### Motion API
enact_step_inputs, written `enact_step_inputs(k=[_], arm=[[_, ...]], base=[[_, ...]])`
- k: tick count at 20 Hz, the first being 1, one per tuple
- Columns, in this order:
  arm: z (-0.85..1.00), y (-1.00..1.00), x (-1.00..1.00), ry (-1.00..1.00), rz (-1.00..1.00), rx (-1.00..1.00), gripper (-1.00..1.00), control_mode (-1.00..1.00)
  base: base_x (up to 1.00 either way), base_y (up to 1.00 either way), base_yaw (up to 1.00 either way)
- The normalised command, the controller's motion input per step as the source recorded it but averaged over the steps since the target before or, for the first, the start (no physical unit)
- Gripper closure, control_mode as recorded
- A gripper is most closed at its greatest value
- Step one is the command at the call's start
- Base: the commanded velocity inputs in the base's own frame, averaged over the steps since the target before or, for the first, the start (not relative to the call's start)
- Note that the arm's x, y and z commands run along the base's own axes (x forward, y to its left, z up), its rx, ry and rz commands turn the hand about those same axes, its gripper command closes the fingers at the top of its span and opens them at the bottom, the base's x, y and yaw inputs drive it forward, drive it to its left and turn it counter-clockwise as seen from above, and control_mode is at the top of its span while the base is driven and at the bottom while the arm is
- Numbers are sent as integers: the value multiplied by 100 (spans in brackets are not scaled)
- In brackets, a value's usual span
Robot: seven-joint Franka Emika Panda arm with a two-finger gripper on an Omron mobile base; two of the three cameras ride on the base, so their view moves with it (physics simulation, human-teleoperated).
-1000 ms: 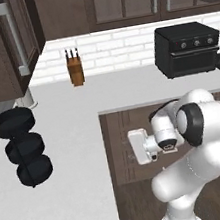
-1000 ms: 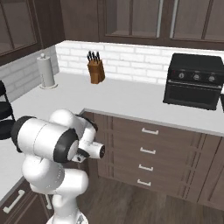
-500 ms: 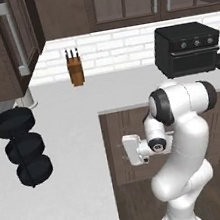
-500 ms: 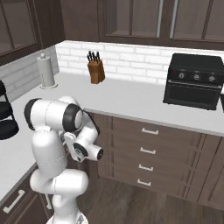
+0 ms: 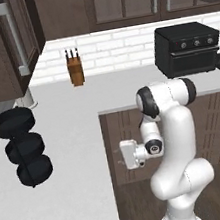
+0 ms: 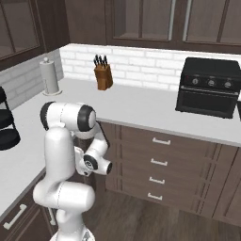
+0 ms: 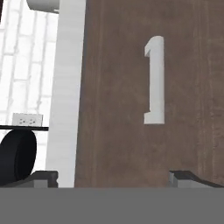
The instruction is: Take a straw from the drawer in front and place it inside the glass cup on the dining counter.
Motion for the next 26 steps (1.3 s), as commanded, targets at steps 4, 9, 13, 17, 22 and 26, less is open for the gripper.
enact_step_inputs(k=[4,9,13,17,22,26], arm=[[-9,23,14,-3,6,1,-100,-100],[-10,22,35,-4,1,0,-100,-100],[-9,19,25,-3,0,0,-100,-100],[-21,18,29,0,0,0,-100,-100],[-30,13,34,0,0,0,-100,-100],[-41,4,35,0,0,0,-100,-100]], base=[[0,0,0],[0,0,0],[0,0,0],[0,0,0],[0,0,0],[0,0,0]])
